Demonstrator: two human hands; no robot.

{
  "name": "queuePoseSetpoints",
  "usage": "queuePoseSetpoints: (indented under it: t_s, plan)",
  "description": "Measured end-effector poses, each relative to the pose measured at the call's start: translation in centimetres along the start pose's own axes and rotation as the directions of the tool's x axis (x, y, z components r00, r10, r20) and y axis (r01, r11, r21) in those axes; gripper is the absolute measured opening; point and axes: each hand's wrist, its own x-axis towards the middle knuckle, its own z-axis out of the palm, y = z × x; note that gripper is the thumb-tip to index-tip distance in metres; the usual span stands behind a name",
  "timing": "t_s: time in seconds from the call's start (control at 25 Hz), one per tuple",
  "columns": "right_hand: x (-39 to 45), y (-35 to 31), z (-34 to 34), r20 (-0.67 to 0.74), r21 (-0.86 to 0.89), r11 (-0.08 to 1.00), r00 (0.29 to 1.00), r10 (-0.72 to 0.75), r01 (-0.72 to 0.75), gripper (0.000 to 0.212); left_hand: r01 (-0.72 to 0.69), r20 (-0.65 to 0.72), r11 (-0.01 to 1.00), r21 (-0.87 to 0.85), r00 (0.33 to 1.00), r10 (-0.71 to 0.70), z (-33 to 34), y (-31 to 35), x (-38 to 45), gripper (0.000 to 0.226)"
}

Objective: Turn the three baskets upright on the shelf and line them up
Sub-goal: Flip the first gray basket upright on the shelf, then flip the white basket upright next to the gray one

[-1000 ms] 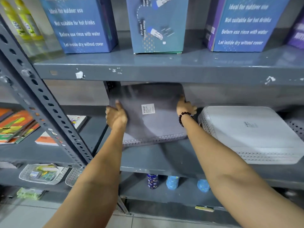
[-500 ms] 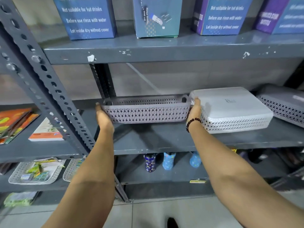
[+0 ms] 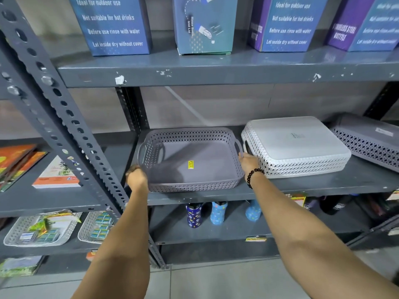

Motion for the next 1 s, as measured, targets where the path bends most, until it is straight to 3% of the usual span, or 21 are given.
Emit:
queuePoseSetpoints:
  t_s: [0.12,0.24,0.36,0.44,0.6,0.84,1.0]
  plan:
    - [0.3,0.2,0.0,-0.019,0.002,1.0,0.999,-0.03,0.03,0.033,-0.003,0.018,0.994,-0.108,1.0,0.005,0.0,-0.5,0.3,0.031]
    - [-0.1,0.0,-0.1,-0.071,-0.025,0.995,0.992,-0.1,0.098,0.026,-0.109,-0.143,0.993,0.035,0.983,0.113,1.0,-0.8,-0.4,0.035]
    - [-0.8,-0.8,-0.4,-0.139,-0.178,0.961,0.962,-0.236,0.21,0.021,-0.284,-0.192,0.881,0.379,0.907,0.375,2.2,-0.4,-2.1,0.047]
    - [-1.5,-1.8,-0.7,-0.15,-0.254,0.925,0.933,-0.328,0.284,0.036,-0.373,-0.13,0.777,0.507,0.858,0.497,3.3,0.3,-3.6,0.053]
    - [-1.1,-2.4,-2.3,-0.128,-0.319,0.861,0.882,-0.453,0.396,0.047,-0.532,0.025,0.674,0.513,0.794,0.607,8.2,1.7,-6.0,0.055]
    - [2.6,-1.1,-8.5,-0.115,-0.489,0.75,0.819,-0.562,0.446,0.046,-0.706,0.328,0.582,0.404,0.706,0.628,19.4,3.0,-12.3,0.053]
    - [7.1,-0.3,-15.8,-0.138,-0.563,0.71,0.799,-0.586,0.423,0.046,-0.785,0.389,0.561,0.264,0.618,0.683,28.0,4.3,-17.1,0.049]
